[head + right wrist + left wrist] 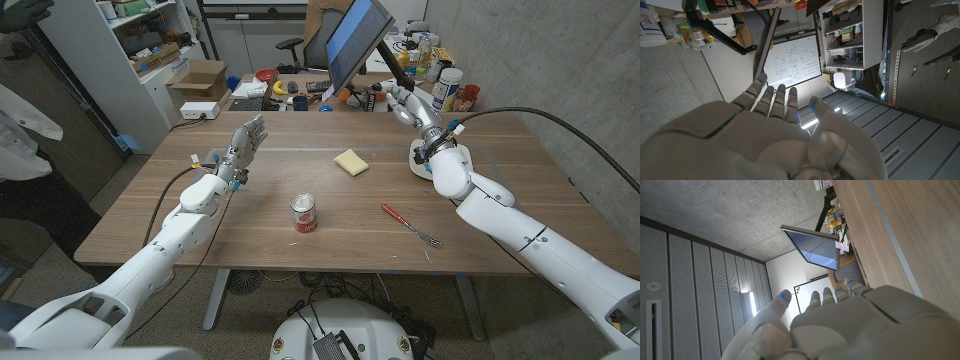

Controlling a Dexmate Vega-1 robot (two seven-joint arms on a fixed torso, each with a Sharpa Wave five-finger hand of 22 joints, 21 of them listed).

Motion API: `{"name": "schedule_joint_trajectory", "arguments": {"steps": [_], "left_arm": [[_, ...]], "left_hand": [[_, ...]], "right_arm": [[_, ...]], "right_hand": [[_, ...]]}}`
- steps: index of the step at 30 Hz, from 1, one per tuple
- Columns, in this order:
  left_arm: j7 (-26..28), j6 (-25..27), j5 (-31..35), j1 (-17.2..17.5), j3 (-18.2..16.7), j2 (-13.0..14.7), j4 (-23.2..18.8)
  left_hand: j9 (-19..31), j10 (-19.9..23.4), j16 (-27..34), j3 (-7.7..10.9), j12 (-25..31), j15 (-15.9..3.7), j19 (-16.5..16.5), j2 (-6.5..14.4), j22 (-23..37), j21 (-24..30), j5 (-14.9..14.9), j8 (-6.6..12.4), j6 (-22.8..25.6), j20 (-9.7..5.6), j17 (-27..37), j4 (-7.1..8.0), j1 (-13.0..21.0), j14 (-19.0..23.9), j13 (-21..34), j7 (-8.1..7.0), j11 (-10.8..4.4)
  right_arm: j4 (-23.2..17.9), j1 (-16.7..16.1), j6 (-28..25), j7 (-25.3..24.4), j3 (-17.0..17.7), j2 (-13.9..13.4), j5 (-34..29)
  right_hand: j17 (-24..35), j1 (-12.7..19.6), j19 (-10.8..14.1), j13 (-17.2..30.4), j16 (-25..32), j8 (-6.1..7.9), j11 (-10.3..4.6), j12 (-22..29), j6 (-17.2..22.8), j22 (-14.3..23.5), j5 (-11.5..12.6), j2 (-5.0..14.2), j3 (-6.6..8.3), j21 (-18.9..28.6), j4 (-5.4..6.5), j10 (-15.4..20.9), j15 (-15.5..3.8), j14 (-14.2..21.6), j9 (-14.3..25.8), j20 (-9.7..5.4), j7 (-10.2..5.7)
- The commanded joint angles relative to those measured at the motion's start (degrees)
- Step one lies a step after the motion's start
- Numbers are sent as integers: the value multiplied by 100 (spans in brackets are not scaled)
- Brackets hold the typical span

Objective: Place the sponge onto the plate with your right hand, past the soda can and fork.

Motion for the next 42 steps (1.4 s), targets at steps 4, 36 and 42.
{"name": "schedule_joint_trajectory", "arguments": {"steps": [4,36,42], "left_arm": [[69,25,12,62,-42,64,-93],[34,-19,-54,15,-84,15,115],[50,-47,-44,16,-90,6,123]], "left_hand": [[10,-53,36,-15,-7,43,13,489,34,18,-6,-11,-6,1,24,2,-38,-18,24,-55,26],[12,-41,31,-33,-6,89,-8,491,38,-2,-4,0,53,150,29,4,-70,7,27,-235,76],[12,-37,30,-36,-5,93,-5,490,39,-2,-4,0,58,120,29,3,-73,8,27,-240,74]], "right_arm": [[-255,328,-757,194,-473,15,-1379],[186,988,-1199,1271,-1225,391,-2630],[303,1094,-1191,1439,-1331,436,-2744]], "right_hand": [[6,114,72,22,-6,19,-7,-6,21,22,-36,242,79,-25,-36,-1,-1,30,24,-293,7],[-86,171,218,36,-159,-41,-135,-94,-533,29,-281,-707,-569,-445,-807,-473,207,-124,43,1166,-274],[-90,156,169,38,-175,-36,-159,-101,-561,25,-274,-751,-623,-528,-853,-540,254,-180,45,1385,-307]]}}
